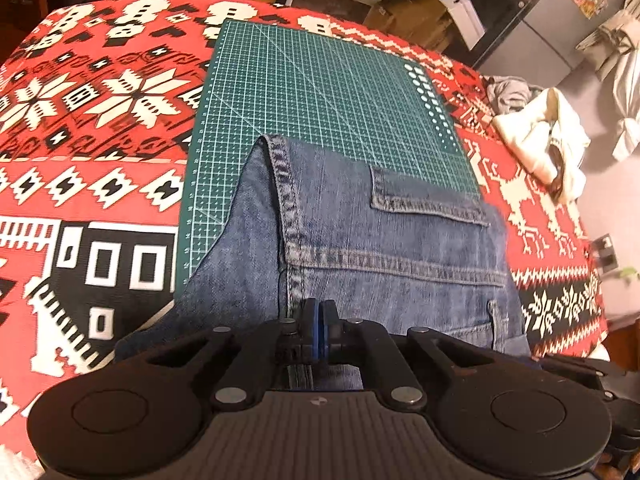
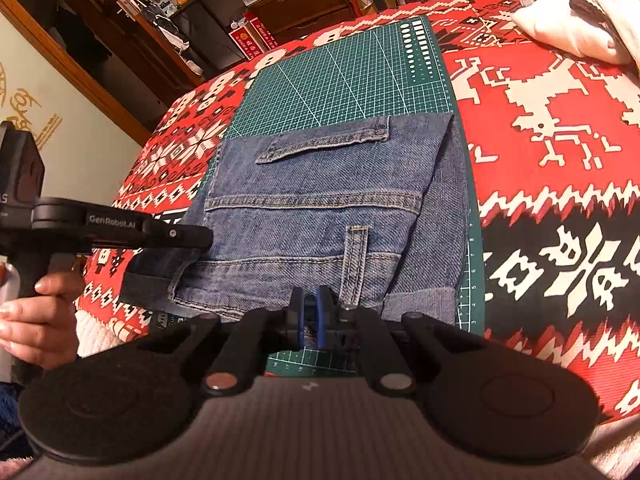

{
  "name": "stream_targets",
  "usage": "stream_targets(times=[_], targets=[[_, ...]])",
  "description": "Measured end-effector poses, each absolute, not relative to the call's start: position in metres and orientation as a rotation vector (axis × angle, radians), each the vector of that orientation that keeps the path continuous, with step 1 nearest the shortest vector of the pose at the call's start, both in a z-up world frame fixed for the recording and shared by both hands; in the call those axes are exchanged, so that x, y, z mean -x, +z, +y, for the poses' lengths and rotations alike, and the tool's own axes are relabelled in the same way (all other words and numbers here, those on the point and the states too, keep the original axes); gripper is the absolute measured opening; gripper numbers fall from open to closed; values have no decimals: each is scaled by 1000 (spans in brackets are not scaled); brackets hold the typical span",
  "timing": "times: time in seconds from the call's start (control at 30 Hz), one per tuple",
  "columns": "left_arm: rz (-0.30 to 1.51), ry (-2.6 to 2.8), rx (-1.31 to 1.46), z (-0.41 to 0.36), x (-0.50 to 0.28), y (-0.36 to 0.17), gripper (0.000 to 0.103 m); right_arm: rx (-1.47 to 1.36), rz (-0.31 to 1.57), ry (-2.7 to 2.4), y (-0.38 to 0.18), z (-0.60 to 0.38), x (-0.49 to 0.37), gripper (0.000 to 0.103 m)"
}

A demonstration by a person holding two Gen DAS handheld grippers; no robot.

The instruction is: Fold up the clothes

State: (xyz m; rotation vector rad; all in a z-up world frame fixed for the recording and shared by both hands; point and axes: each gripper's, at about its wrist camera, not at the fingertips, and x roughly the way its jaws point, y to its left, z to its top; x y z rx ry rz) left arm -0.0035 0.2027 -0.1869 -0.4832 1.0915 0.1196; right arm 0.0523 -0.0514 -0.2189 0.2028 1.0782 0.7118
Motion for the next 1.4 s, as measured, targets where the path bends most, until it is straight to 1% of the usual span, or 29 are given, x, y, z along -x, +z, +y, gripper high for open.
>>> stream_targets(times=[0.17, 0.3, 0.33, 0.63, 0.8, 1.0, 1.2, 1.3, 1.33, 1.4], targets=[[1075, 118, 543, 220, 20, -179, 7, -206, 1078, 712, -219, -52, -52, 5], [1129, 176, 565, 237, 29, -197, 6, -207, 1078, 715, -219, -54, -52, 7], [1132, 185, 561, 239, 31, -200, 3, -206, 1078, 716, -219, -54, -52, 7], [1133, 205, 487, 238, 37, -200, 3, -208, 1079, 717, -219, -54, -53, 7], [1122, 245, 520, 252, 40, -201, 3, -210, 1079, 718, -219, -55, -53, 7], [1119, 269, 453, 247, 27, -199, 3, -212, 1079, 718, -218, -55, -52, 7], [1130, 290, 461, 252, 33, -187, 2, -215, 1079, 721, -218, -56, -52, 7], [1105, 300, 477, 257, 46, -174, 3, -218, 1080, 722, -218, -56, -53, 8], [1095, 304, 483, 259, 51, -170, 5, -217, 1079, 723, -218, -56, -53, 8], [1078, 288, 521, 264, 59, -164, 5, -210, 1077, 722, -218, -55, -52, 8]])
